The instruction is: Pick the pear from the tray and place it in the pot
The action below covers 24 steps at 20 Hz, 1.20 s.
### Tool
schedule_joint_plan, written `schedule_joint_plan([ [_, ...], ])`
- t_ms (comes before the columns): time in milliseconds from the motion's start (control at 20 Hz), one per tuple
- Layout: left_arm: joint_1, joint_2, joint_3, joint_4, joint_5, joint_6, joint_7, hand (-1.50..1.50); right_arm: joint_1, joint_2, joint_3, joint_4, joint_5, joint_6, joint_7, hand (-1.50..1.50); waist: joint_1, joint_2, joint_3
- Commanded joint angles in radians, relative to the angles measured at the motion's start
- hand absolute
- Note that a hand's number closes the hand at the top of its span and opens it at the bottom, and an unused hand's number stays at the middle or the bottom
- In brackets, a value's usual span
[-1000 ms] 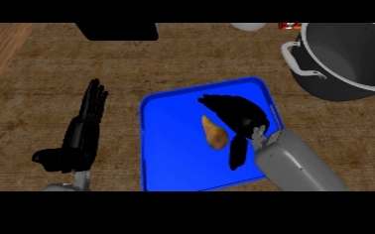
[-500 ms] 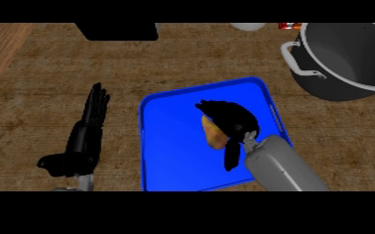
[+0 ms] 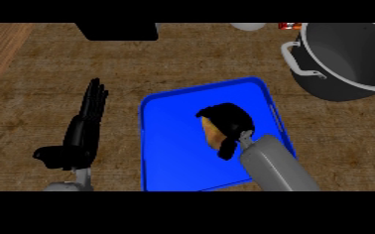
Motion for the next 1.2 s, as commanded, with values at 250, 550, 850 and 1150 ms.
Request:
schedule_joint_plan([
  [250,0.014,0.004,0.031,-0.045,0.009,-0.028,0.029,0.0,-0.042,0.023,-0.04,0.087,0.12,-0.193,-0.158,1.5,0.001,0.0,0.0],
  [550,0.068,-0.02,0.01,-0.044,-0.036,-0.034,-0.013,0.0,0.033,0.034,-0.05,-0.007,0.168,-0.189,-0.184,1.5,-0.002,-0.001,0.0],
  [850,0.039,-0.021,0.011,-0.074,-0.023,-0.031,0.026,0.0,-0.194,0.085,-0.204,0.335,0.224,-0.369,-0.013,1.5,0.017,0.005,0.0],
  [1150,0.05,-0.038,0.009,-0.036,-0.051,-0.013,-0.005,0.0,-0.225,0.094,-0.193,0.235,0.292,-0.502,0.045,1.5,0.002,0.0,0.0],
])
